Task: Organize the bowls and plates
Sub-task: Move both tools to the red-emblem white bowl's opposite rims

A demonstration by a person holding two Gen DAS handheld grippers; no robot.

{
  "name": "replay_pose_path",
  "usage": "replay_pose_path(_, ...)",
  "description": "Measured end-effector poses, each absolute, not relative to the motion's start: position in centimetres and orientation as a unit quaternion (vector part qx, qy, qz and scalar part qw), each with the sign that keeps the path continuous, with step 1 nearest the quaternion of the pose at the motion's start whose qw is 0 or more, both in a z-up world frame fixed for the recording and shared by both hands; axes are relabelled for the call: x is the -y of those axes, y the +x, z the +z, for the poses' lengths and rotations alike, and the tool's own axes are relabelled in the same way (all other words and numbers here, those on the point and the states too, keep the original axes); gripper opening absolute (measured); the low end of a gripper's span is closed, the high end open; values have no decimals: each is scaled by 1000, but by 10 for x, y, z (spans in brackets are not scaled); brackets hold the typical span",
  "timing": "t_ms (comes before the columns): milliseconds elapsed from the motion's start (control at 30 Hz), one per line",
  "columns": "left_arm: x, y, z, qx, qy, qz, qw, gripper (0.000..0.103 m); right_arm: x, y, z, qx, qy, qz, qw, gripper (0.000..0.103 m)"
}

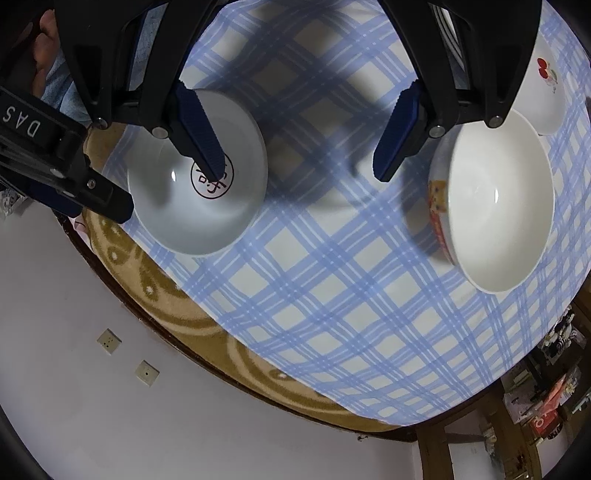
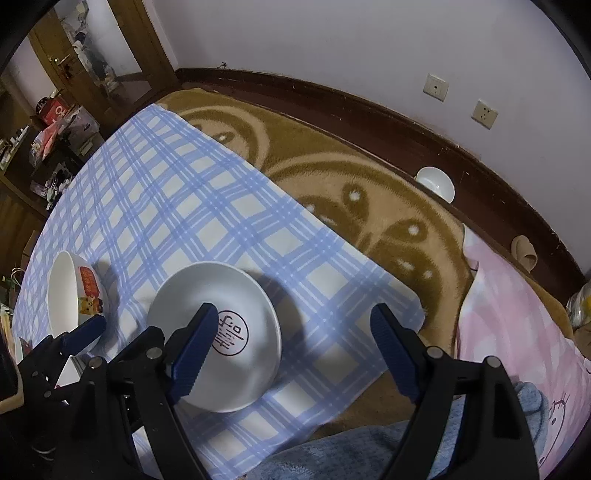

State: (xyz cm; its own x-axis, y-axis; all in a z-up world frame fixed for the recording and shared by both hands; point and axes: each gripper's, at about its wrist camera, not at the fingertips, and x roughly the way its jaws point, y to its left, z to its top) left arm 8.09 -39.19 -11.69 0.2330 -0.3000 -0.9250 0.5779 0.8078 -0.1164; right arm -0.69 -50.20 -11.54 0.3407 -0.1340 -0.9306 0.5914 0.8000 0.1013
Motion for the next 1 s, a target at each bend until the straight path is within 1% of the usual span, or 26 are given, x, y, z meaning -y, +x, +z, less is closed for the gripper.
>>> replay_pose_path(133,396,81,-122,-552,131,-280,775,82,506,-9,-121,-530,224,-226,786,87)
replay_pose_path(167,396,81,-124,-552,133,-279,774,82,507,-10,-122,-530,229,-224,785,83)
replay_pose_path(200,398,81,-126,-554,136,-278,773,81,509,-11,-124,-531,235,-221,783,82)
replay_pose_path(400,402,81,-134,-559,139,-275,769,81,515,-18,-135,-537,248,-223,775,81)
replay_pose_path(500,403,82,-137,-563,136,-273,768,78,518,-18,-142,-539,259,-224,769,81)
replay_pose_path(633,402,83,-141,-567,128,-272,767,77,520,-17,-151,-547,273,-218,761,81)
replay_pose_path(700,402,84,-145,-572,125,-271,764,72,520,-17,-155,-552,276,-215,757,81)
replay_pose_path(733,402,85,-147,-575,125,-270,762,67,520,-16,-157,-552,278,-213,757,81)
replay_pose_path(867,403,87,-153,-584,123,-266,757,55,522,-16,-162,-554,291,-203,753,68)
replay_pose_path(900,402,88,-154,-587,120,-266,755,55,521,-14,-164,-556,292,-202,752,66)
replay_pose_path(967,403,88,-154,-588,114,-270,754,47,519,-12,-168,-561,295,-193,749,54)
replay_pose_path(1000,405,88,-153,-588,114,-272,753,45,518,-10,-171,-562,299,-187,748,51)
